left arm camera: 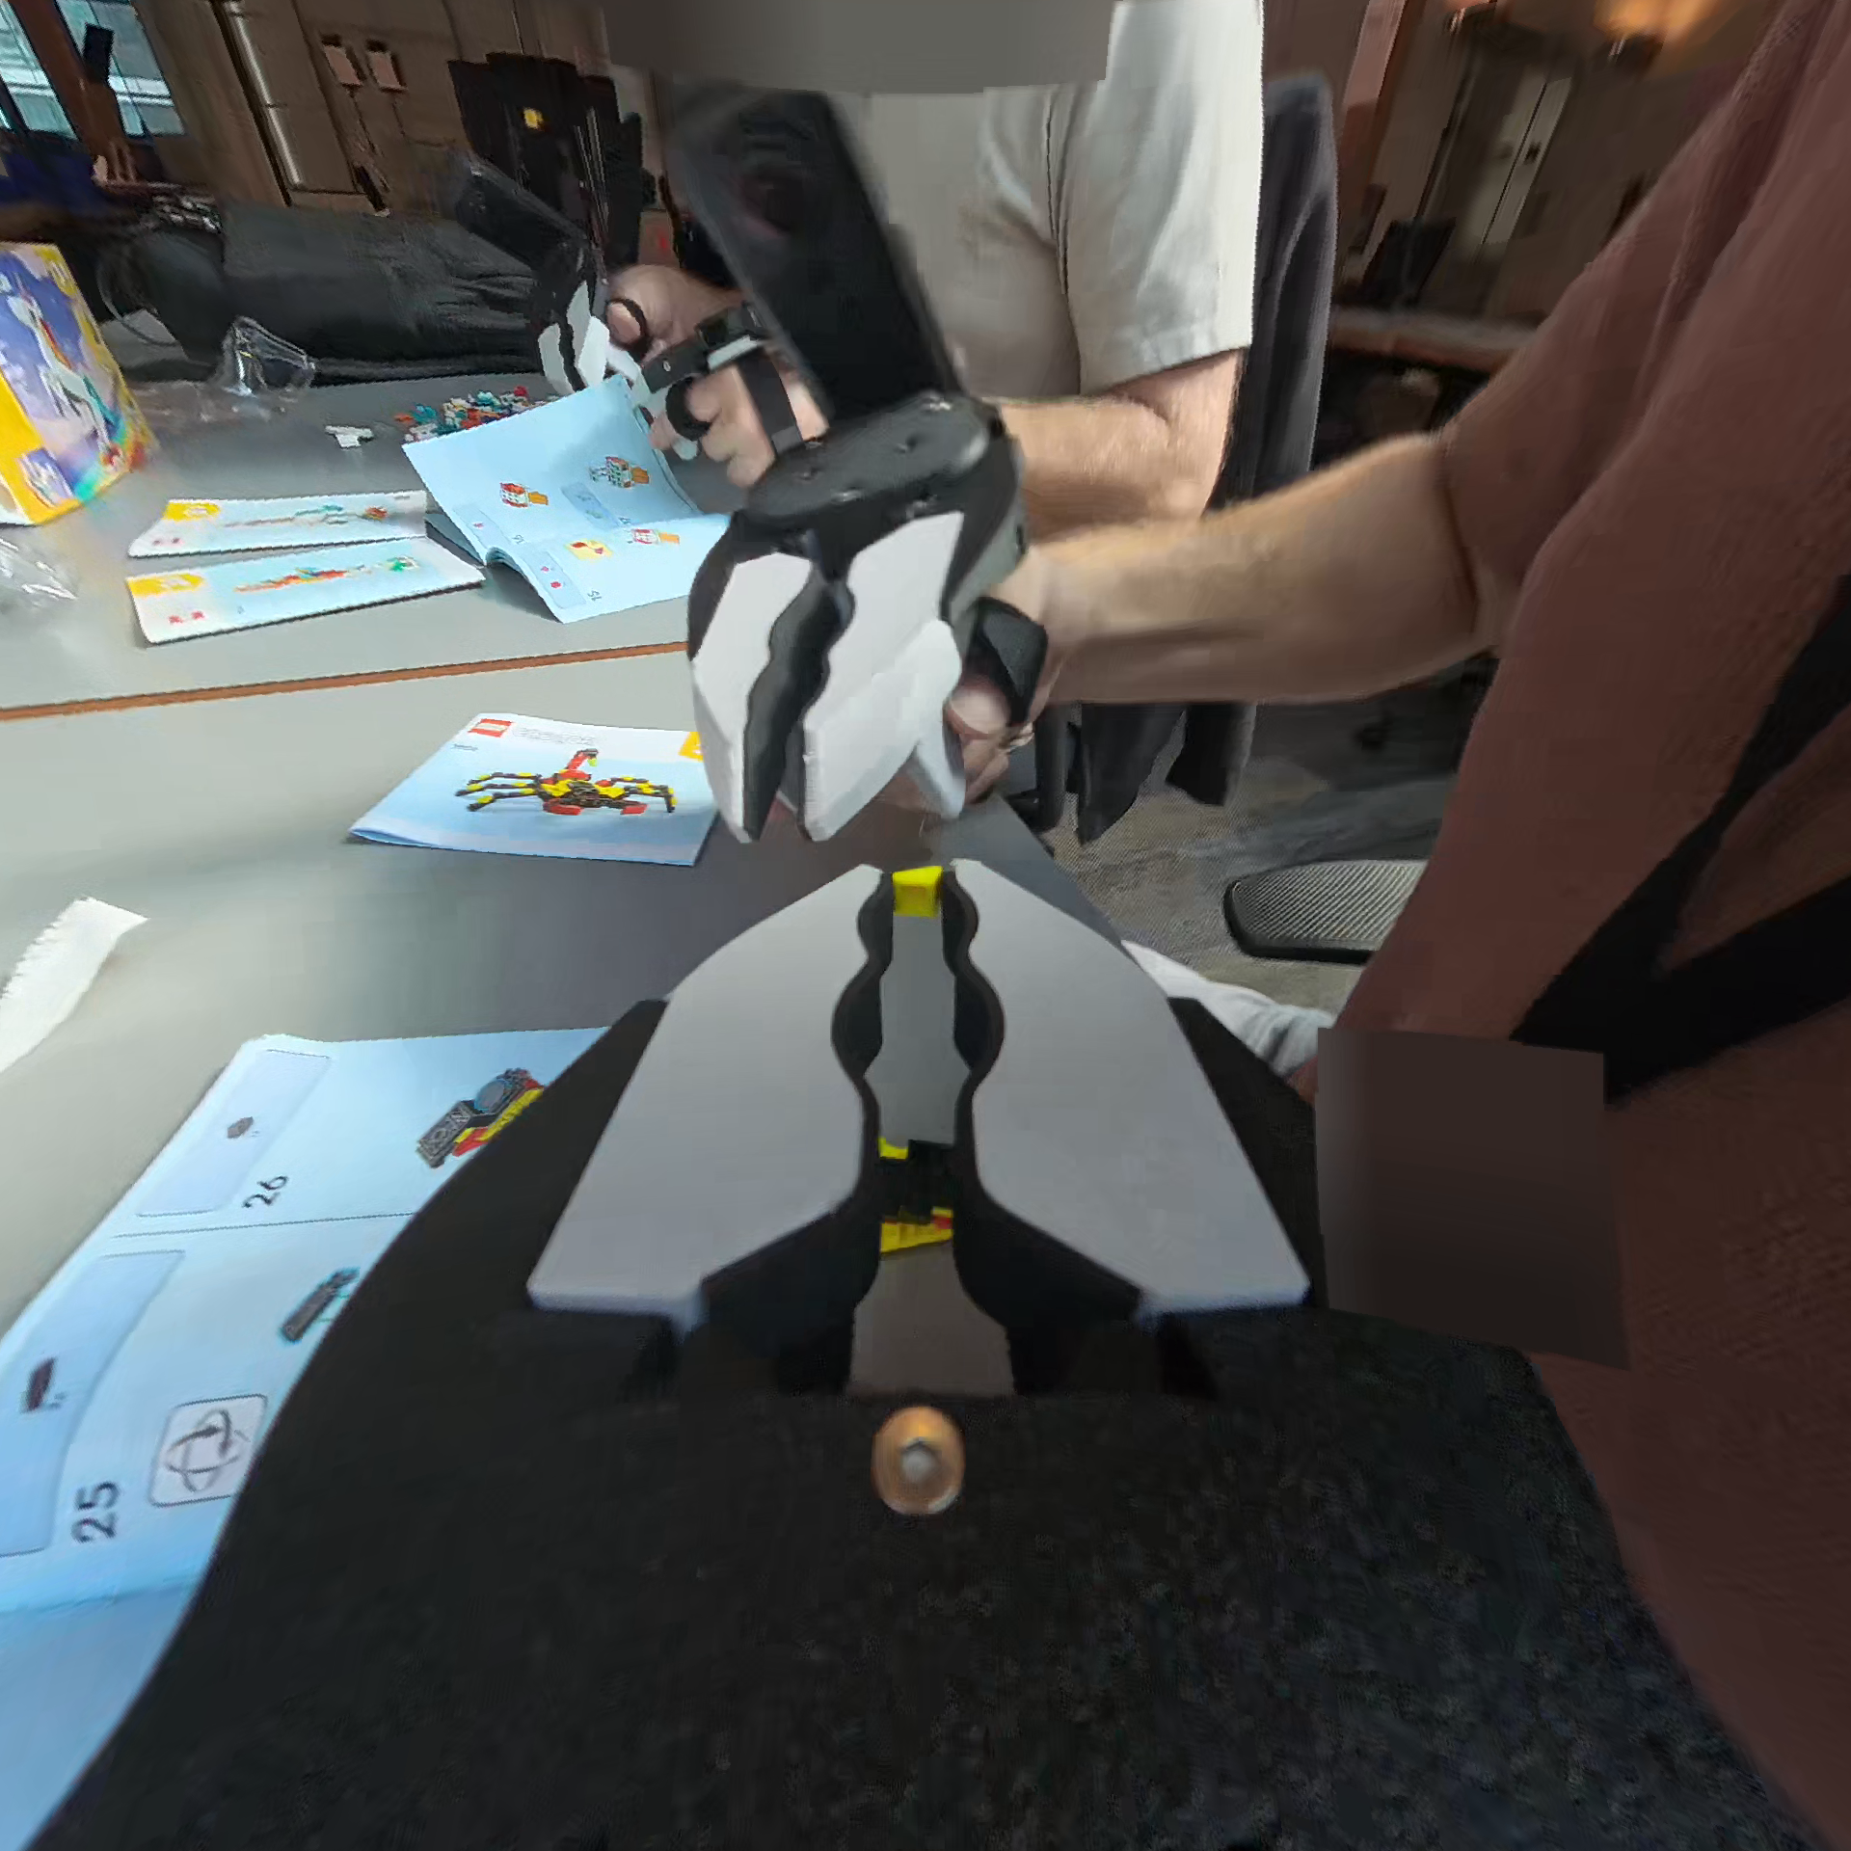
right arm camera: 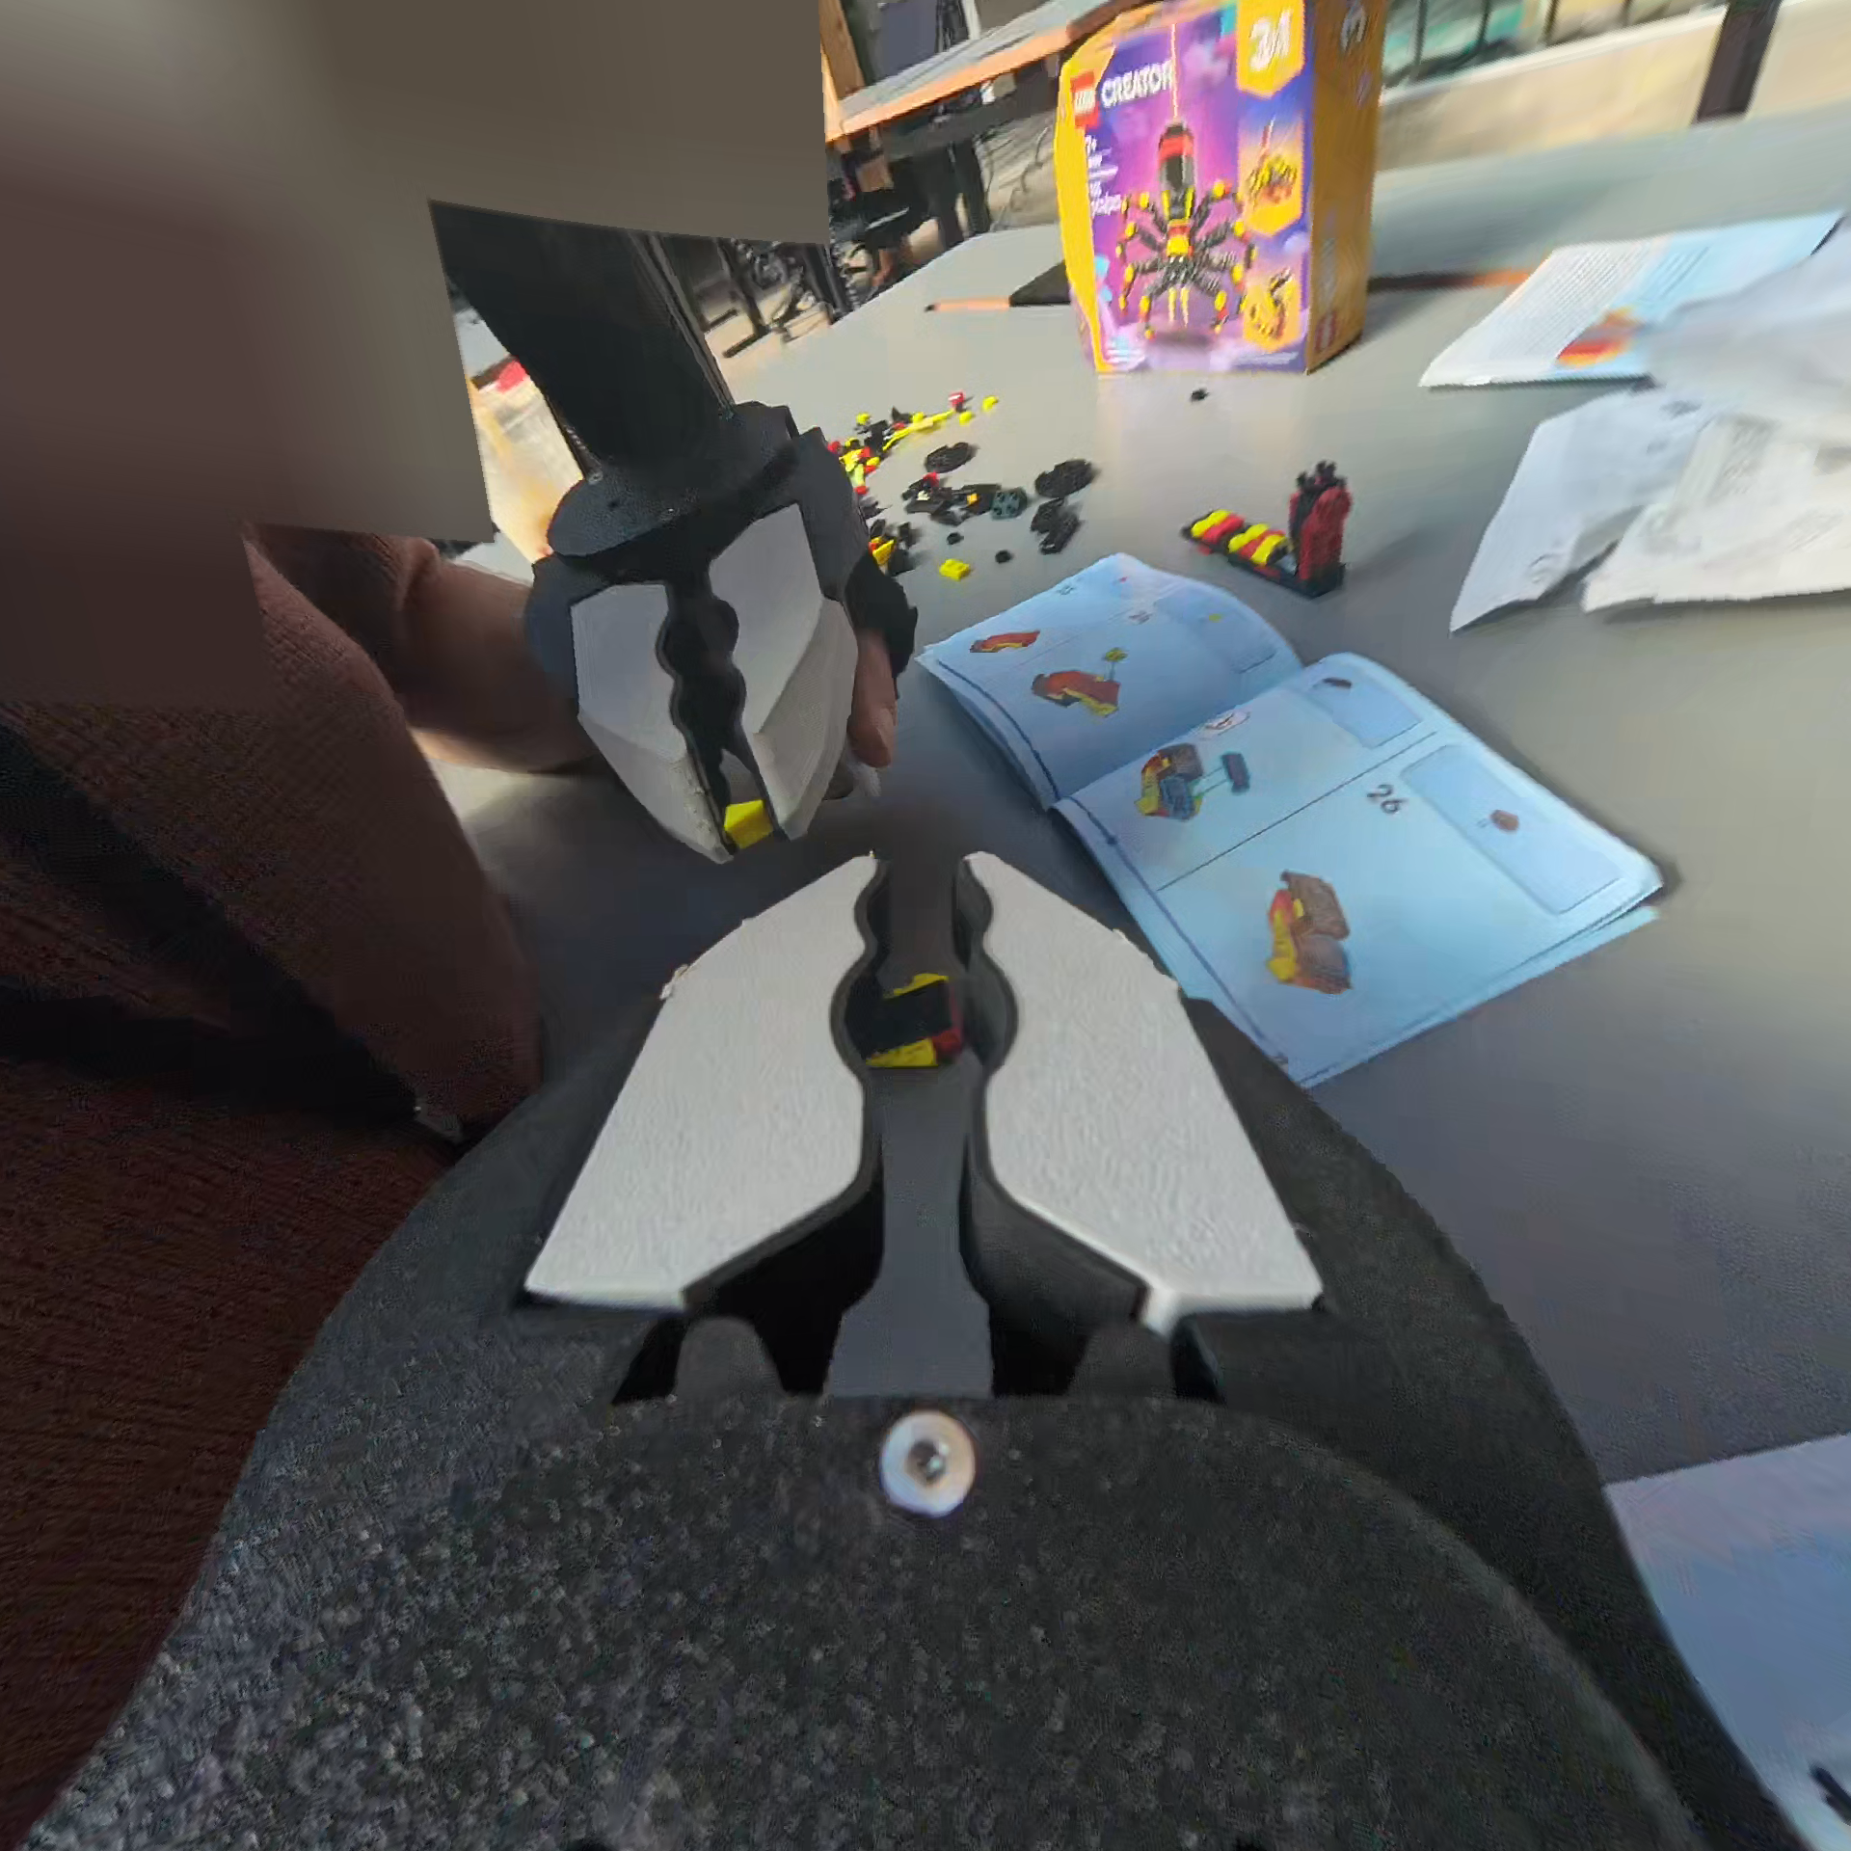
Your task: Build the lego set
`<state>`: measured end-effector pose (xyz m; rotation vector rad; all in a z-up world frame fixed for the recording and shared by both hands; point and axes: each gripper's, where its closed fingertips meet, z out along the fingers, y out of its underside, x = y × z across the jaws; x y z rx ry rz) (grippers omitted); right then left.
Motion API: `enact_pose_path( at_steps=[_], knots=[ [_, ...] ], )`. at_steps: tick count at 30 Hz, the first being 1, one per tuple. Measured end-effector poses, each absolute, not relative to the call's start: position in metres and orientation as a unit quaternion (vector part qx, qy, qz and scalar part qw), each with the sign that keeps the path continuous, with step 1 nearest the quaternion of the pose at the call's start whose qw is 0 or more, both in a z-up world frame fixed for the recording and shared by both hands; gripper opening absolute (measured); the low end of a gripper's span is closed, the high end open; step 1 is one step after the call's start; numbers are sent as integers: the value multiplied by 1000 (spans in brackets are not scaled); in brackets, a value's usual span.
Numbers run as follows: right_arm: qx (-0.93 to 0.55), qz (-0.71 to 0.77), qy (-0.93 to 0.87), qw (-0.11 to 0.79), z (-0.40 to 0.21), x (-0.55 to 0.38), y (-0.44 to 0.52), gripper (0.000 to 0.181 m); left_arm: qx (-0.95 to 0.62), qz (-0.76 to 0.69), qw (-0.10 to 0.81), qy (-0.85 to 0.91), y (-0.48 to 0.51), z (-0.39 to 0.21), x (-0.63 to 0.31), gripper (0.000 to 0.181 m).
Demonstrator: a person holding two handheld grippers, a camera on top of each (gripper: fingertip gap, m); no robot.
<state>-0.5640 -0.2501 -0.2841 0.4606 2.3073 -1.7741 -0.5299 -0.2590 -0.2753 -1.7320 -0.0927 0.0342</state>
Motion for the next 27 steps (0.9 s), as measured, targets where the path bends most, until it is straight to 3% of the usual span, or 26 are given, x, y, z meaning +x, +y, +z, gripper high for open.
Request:
enact_pose_path(
  at_steps=[3,5,10,15,16,18,23,27],
  knots=[
    [25,-606,771,-192,-267,-558,-250,8,-728,-62,673,-115,-262,-266,-535,9],
    [-34,-586,753,-297,-264,-550,-255,8,-718,-89,677,-139,-261,-265,-535,9],
    [-104,-556,719,-403,-262,-543,-260,9,-690,-150,685,-181,-256,-262,-534,9],
    [-120,-551,721,-404,-265,-542,-262,10,-686,-154,688,-180,-254,-262,-532,9],
    [-89,-571,735,-355,-268,-543,-262,9,-688,-135,692,-173,-255,-261,-534,9],
    [30,-625,764,-158,-275,-545,-261,8,-696,-66,700,-145,-258,-257,-537,9],
    [260,-668,633,294,-251,-551,-254,0,-713,26,696,-79,-258,-255,-533,9],
    [290,-614,619,395,-256,-537,-266,6,-719,98,688,-30,-257,-252,-531,9]
  ],
)
